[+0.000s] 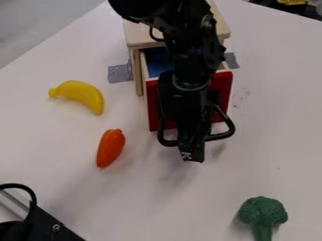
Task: Open the drawer
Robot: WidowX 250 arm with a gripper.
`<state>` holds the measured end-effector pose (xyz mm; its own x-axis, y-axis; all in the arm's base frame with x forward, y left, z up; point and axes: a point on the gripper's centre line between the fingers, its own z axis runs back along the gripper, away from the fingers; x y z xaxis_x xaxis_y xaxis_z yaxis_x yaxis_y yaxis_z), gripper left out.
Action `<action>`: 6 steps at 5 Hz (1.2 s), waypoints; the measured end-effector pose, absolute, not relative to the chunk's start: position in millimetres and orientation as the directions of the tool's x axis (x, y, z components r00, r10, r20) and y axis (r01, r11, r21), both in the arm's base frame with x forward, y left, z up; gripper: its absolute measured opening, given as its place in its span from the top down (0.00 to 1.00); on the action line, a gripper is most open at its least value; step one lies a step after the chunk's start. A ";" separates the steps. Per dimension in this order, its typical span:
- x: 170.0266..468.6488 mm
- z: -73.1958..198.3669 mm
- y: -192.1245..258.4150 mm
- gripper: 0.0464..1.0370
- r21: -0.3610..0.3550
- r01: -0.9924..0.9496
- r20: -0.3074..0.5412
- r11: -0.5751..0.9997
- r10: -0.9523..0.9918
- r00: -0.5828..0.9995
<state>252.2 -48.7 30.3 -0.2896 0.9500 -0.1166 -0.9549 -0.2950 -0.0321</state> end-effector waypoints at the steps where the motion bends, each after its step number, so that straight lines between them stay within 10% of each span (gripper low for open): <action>1: 253.1 38.6 -51.2 0.03 -0.035 -0.958 -0.134 -0.284 0.951 -0.277; 3: 264.2 83.8 -60.7 0.04 -0.078 -0.962 -0.228 -0.262 0.944 -0.238; 6: 177.7 120.9 -112.7 0.04 -0.199 -0.958 -0.179 0.207 0.953 0.243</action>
